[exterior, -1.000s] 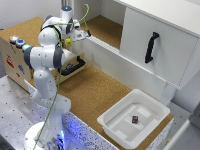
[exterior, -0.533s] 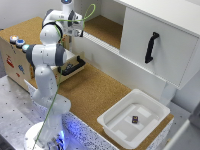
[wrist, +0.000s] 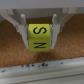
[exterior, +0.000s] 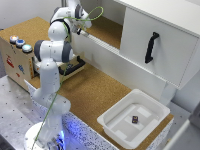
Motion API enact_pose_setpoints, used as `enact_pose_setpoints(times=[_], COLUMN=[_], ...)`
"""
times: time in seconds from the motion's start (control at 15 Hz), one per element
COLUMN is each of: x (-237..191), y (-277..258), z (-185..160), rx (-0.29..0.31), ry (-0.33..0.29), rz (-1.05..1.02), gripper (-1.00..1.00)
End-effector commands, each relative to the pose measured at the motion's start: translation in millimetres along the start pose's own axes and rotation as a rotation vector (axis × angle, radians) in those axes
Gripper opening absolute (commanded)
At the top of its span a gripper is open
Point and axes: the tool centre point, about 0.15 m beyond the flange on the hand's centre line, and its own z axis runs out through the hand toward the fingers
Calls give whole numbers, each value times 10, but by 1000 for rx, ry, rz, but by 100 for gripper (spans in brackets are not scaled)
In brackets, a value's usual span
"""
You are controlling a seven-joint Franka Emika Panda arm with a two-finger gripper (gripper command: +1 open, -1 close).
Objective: Put the yellow object inside the left cabinet
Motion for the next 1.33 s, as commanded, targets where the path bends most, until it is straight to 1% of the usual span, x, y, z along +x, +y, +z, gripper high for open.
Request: enact_pose_setpoints(times=[0.0,0.07,0.13,0.27,0.4,0.53,0.6,0.73,0.87,1.07,1.27], x=[650,727,785,920,934,897,878,797,714,486,228], y=[99,147,186,318,371,397,397,414,454,494,554], z=[339,389,426,534,612,619,598,461,351,229,79], rx=[-178,-173,-177,-190,-197,-187,-190,-206,-205,-201,-180], ry=[-80,-88,-85,-102,-118,-127,-130,-100,-87,-93,-94], rz=[47,46,48,40,19,2,-7,-25,-23,-24,-8], gripper=[-100,-100,-100,-100,-100,-100,100,100,100,100,100])
